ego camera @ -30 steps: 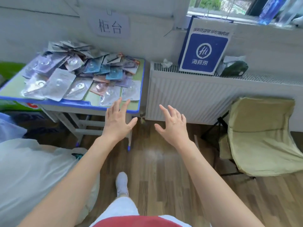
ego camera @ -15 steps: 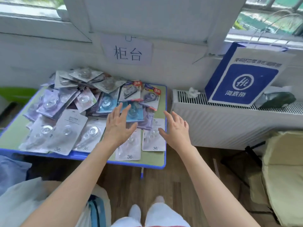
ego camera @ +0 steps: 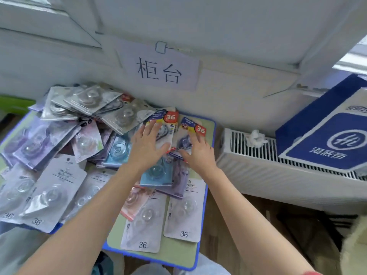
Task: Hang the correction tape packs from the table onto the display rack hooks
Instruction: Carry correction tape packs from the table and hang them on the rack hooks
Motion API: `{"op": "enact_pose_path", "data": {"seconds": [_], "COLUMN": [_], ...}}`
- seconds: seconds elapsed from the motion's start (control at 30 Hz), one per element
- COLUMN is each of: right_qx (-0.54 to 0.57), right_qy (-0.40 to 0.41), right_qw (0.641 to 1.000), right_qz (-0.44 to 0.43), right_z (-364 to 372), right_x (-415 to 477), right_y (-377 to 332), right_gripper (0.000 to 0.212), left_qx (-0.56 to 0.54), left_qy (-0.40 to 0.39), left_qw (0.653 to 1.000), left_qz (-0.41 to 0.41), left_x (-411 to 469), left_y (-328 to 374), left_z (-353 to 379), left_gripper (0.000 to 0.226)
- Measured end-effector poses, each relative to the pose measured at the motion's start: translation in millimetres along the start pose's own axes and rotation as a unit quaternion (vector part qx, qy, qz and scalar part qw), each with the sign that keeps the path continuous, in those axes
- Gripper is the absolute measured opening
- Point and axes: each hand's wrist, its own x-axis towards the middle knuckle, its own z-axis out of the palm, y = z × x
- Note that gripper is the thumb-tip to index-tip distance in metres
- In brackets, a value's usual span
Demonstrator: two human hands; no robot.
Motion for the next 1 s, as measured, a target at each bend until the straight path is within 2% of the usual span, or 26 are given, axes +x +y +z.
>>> {"op": "enact_pose_path", "data": {"seconds": [0.2, 0.37, 0.47, 0.7, 1.0], "right_qx": [-0.023, 0.014, 0.013, -0.047, -0.019], "right_qy": [-0.067, -0.052, -0.045, -0.019, -0.07], "right_qw": [0.997, 0.999, 0.999, 0.997, 0.992], "right_qz": [0.011, 0.008, 0.01, 0.058, 0.102], "right_z": [14.3, 12.9, 13.8, 27.6, 27.7], "right_x": [36.0, 32.5, 24.2, 8.2, 7.2], "right_y": [5.9, 18.6, 28.7, 22.3, 15.4], "right_gripper": [0.081, 0.069, 0.064, 0.075, 0.082], "left_qx": [0.005, 0.012, 0.028, 0.064, 0.048], "left_qy": [-0.043, -0.019, -0.012, -0.011, -0.019], "left_qw": [0.996, 0.997, 0.997, 0.994, 0.994], "left_qz": [-0.078, -0.074, -0.07, -0.089, -0.099], "left_x": [36.3, 40.0, 32.9, 18.9, 12.0], "left_y": [3.9, -0.2, 1.0, 7.1, 10.4], "left_z": [12.3, 21.2, 26.6, 36.5, 34.9], "left_gripper": [0.075, 0.072, 0.076, 0.091, 0.088]}}
